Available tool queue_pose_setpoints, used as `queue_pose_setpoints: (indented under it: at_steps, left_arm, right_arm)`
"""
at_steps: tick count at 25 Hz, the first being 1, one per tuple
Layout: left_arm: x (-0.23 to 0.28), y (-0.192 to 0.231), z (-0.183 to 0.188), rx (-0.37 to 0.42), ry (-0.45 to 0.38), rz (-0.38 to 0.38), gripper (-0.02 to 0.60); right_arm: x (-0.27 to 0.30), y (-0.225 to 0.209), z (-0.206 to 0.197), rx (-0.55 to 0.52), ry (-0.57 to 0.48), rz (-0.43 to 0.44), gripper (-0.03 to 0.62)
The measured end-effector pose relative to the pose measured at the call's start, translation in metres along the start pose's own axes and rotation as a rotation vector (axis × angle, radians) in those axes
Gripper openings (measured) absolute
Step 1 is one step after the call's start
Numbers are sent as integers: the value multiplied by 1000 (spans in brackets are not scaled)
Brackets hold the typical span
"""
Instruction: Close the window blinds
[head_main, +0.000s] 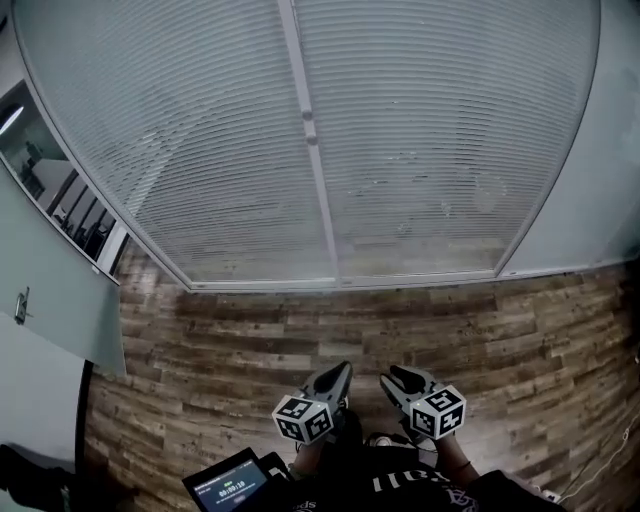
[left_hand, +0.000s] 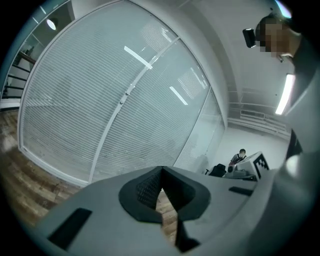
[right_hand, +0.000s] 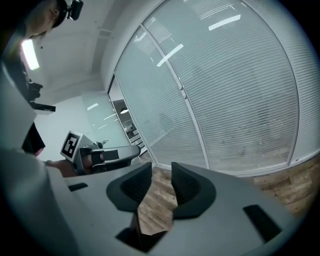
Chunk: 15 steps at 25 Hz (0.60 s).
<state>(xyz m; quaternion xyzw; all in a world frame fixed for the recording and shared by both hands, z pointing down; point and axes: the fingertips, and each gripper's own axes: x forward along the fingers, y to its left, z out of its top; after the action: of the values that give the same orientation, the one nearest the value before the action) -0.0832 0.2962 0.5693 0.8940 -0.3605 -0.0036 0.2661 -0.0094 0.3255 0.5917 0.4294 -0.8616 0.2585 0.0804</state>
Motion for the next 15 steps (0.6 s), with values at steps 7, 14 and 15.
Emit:
queue_pose_setpoints:
  at_steps: [7, 14, 15]
  left_arm:
    - [-43, -52, -35, 4, -27, 65, 5]
    - [-67, -73, -30, 41, -59, 91, 5]
    - [-68, -76, -28, 51, -59, 84, 5]
  right_arm:
    - [-45, 28, -30, -33, 20, 69, 133]
    - [-62, 56, -28, -73, -11, 102, 133]
    - [-64, 58, -26, -78, -16, 100, 133]
